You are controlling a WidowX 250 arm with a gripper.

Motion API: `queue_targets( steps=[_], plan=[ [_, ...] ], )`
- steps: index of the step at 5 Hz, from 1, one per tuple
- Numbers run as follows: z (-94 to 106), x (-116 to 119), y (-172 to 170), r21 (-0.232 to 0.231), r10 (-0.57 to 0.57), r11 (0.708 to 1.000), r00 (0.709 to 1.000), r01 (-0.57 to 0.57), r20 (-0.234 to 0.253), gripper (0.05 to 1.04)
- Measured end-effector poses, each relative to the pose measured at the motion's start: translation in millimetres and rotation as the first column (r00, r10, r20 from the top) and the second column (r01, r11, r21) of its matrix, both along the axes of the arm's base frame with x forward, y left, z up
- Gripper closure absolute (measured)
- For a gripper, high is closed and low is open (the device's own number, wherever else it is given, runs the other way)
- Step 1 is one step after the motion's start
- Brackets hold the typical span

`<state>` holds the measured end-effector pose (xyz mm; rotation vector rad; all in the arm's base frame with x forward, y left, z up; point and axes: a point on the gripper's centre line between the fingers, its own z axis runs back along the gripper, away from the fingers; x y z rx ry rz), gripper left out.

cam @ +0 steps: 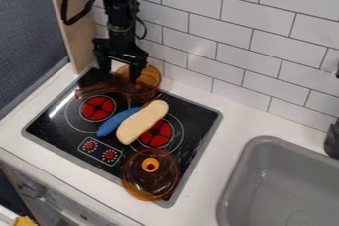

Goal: Move the pan to the bottom right side of the burner

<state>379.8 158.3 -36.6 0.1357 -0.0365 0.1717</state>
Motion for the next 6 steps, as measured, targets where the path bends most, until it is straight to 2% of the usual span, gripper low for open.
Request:
queue_targets(
  steps=[1,2,3,4,6],
  plan=[
    [-6.0,-4,1,-0.001,0.020,1.000,1.000,-0.020,0.010,0.432],
    [-9.5,-6,-4,-0.022,0.032,0.999,0.999,-0.032,0.033,0.736],
    [-8.9,-10,-5,-0.068,0.065,0.996,0.996,-0.061,0.062,0.933],
    [0.1,-16,-9,-0.096,0.057,0.994,0.996,-0.050,0.075,1.004],
    [33.8,-33,5,-0.113,0.122,0.988,0.985,-0.108,0.124,1.009]
  ],
)
